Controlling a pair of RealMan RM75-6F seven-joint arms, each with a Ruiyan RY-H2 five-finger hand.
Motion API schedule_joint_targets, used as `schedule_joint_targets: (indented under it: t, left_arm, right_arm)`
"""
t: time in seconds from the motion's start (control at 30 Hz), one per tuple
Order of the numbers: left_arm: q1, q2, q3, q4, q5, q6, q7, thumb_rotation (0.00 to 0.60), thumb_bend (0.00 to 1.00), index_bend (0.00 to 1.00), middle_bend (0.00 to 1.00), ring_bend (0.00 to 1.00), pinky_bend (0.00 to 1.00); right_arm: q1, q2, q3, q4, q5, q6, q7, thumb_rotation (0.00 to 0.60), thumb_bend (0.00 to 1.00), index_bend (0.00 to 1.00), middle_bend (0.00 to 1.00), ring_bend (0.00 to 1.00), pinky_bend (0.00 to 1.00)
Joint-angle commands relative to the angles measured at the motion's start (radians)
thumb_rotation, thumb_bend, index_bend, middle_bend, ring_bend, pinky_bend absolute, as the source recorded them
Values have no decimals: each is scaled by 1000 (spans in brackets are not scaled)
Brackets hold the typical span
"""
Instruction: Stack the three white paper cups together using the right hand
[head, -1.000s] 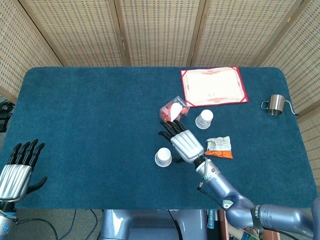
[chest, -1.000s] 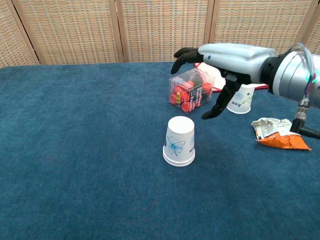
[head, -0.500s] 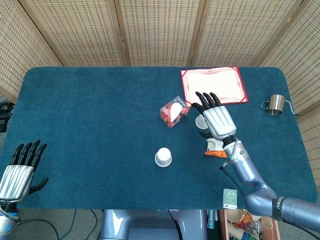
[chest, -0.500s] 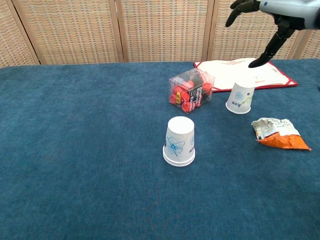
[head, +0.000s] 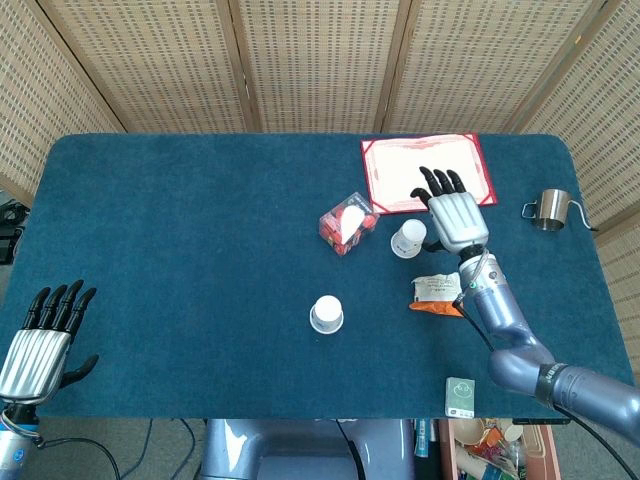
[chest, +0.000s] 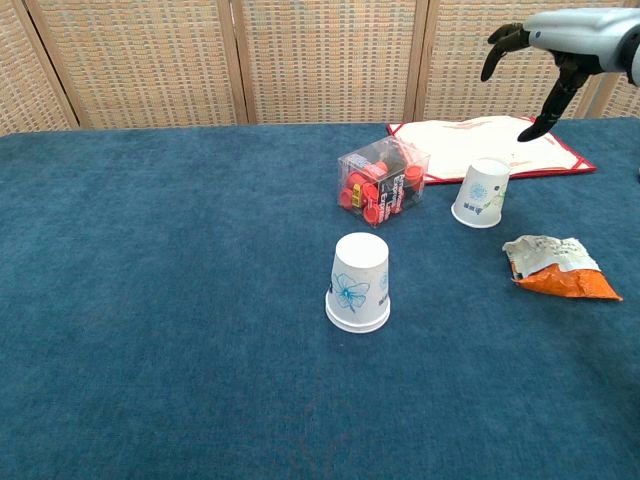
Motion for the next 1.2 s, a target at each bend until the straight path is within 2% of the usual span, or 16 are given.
schedule_joint_targets:
  t: [0.03,0.47,0.97,1.2]
  left_arm:
    - [0,0,0,1,-2,0,2,600,236,0,0,0,0]
    - [-1,-2,-1,-1,-3,2,10,600,236,0,0,0,0]
    - [2,4,2,-7,3,10,15,600,237,0,0,0,0]
    - [-2,1,5,-11,3,2,23,600,237,0,0,0,0]
  right_arm:
    - [31,-43,-11,67,26,-42,-1,600,70,293,0,0,0]
    - [65,-133,-38,208,24,-95,35,600,70,293,0,0,0]
    - [91,-199,-58,378,55,-161,39,600,69,317,0,0,0]
    - [86,-219,-64,426,52,-180,64,600,70,341,0,0,0]
